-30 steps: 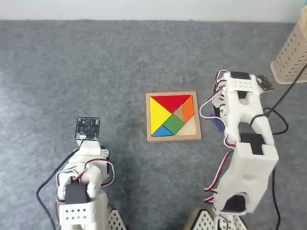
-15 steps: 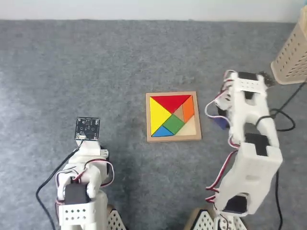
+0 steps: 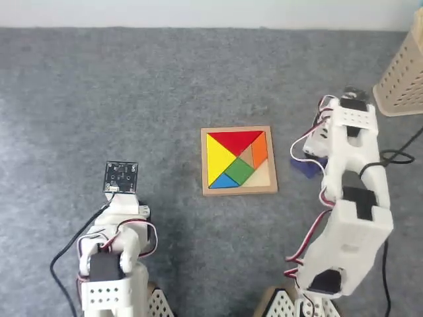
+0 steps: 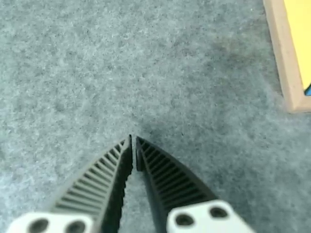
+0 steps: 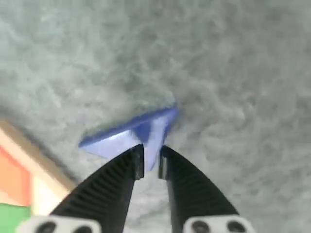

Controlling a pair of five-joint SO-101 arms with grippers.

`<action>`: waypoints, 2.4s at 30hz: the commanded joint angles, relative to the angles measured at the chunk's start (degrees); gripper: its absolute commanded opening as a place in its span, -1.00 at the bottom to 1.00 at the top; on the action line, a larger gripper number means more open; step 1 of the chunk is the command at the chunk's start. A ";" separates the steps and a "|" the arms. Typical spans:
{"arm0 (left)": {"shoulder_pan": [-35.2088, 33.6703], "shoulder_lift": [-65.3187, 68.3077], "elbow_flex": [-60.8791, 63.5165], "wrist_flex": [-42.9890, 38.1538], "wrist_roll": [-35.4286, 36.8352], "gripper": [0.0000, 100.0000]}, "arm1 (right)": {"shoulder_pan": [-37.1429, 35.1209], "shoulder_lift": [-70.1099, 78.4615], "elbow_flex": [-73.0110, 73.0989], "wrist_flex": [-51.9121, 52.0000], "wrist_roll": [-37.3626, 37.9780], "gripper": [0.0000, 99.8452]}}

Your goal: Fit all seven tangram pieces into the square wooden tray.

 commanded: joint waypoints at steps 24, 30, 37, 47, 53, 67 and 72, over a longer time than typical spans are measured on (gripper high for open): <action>-0.18 -0.97 -0.66 0.26 0.53 -0.98 | -2.51 2.95 -2.20 -10.33 -36.31 -0.38; -0.18 -0.97 -0.66 0.26 0.53 -0.98 | -2.51 3.65 -2.20 -7.87 -36.31 -0.38; -0.18 -0.97 -0.66 0.26 0.53 -0.98 | -2.33 6.29 -2.20 -7.69 -31.12 -0.56; -0.18 -0.97 -0.66 0.26 0.53 -0.98 | -2.15 6.90 -4.22 -0.66 -6.86 -0.72; -0.18 -0.97 -0.66 0.26 0.53 -0.98 | -2.15 6.99 -9.76 5.32 22.95 -0.87; -0.18 -0.97 -0.66 0.26 0.53 -0.98 | -5.05 6.81 -9.58 10.77 46.77 -0.63; -0.18 -0.97 -0.66 0.26 0.53 -0.98 | -5.58 0.57 -5.27 7.78 45.36 -0.62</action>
